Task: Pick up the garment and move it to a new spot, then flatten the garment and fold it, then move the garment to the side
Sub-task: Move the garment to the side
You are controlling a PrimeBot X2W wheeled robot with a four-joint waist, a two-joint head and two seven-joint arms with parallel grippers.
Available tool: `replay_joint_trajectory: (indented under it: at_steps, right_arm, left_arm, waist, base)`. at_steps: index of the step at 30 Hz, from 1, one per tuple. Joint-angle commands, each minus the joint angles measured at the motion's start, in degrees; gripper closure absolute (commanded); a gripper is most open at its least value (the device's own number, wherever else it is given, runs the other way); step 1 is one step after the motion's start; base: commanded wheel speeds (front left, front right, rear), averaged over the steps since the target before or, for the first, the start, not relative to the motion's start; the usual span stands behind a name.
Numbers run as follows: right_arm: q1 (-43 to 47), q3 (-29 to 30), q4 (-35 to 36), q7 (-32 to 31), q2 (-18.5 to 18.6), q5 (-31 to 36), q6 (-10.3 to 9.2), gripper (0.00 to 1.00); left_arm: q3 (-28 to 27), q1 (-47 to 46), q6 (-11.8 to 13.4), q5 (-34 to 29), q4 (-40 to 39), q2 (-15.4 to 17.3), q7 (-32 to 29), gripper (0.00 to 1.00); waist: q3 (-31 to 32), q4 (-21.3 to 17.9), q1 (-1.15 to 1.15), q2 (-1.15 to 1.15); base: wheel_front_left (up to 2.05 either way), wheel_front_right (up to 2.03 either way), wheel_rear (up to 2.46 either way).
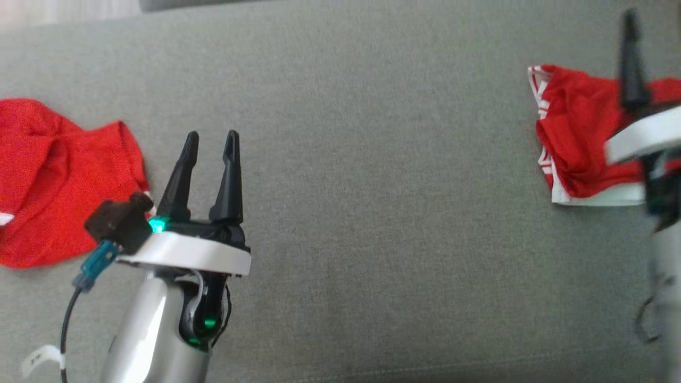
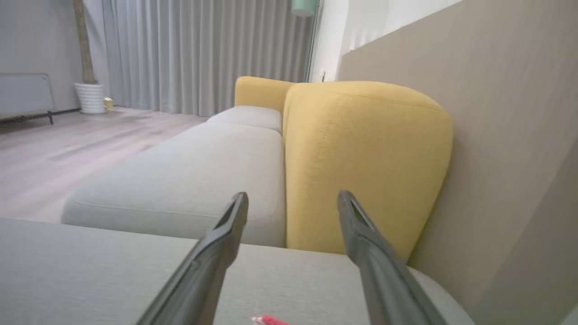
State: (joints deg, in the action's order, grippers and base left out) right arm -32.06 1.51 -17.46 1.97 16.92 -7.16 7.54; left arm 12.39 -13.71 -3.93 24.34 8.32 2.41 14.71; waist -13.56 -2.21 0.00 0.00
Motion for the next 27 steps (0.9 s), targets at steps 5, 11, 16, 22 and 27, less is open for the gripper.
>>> replay_joint_trajectory:
  at_steps: [5,11,16,22,27]
  right_arm:
    - [7.37,-3.01,6.04,4.17,-6.76,-1.01,-0.05,0.00]
    - [13.88,-3.74,8.10,7.53,-10.45,-0.09,-0.05,0.00]
    - [19.99,-3.19,8.76,9.88,-13.00,-0.26,-0.05,0.00]
    - [24.94,-2.55,8.23,11.35,-13.97,-0.59,-0.05,0.00]
    - [26.03,-3.08,7.66,11.94,-14.02,-3.43,-0.05,0.00]
  left_arm:
    - [-1.70,1.93,0.92,0.34,-2.50,0.47,0.29,0.00]
    - [-1.57,4.59,1.05,-0.30,-2.16,0.47,0.29,0.00]
    - [-1.56,7.68,1.22,-1.15,-1.06,0.47,0.29,0.00]
    - [-1.54,10.28,1.43,-0.09,-0.66,0.47,0.29,0.00]
    - [-1.33,11.16,1.53,0.24,-0.63,0.47,0.29,0.00]
  waist:
    - [5.13,1.79,0.00,0.00]
    - [7.56,2.88,0.00,0.00]
    - [9.16,3.32,0.00,0.00]
    - [10.04,3.29,0.00,0.00]
    - [10.10,2.94,0.00,0.00]
  base:
    - [0.00,0.00,0.00]
    - [0.00,0.00,0.00]
    - [0.00,0.00,0.00]
    - [0.00,0.00,0.00]
    - [0.00,0.00,0.00]
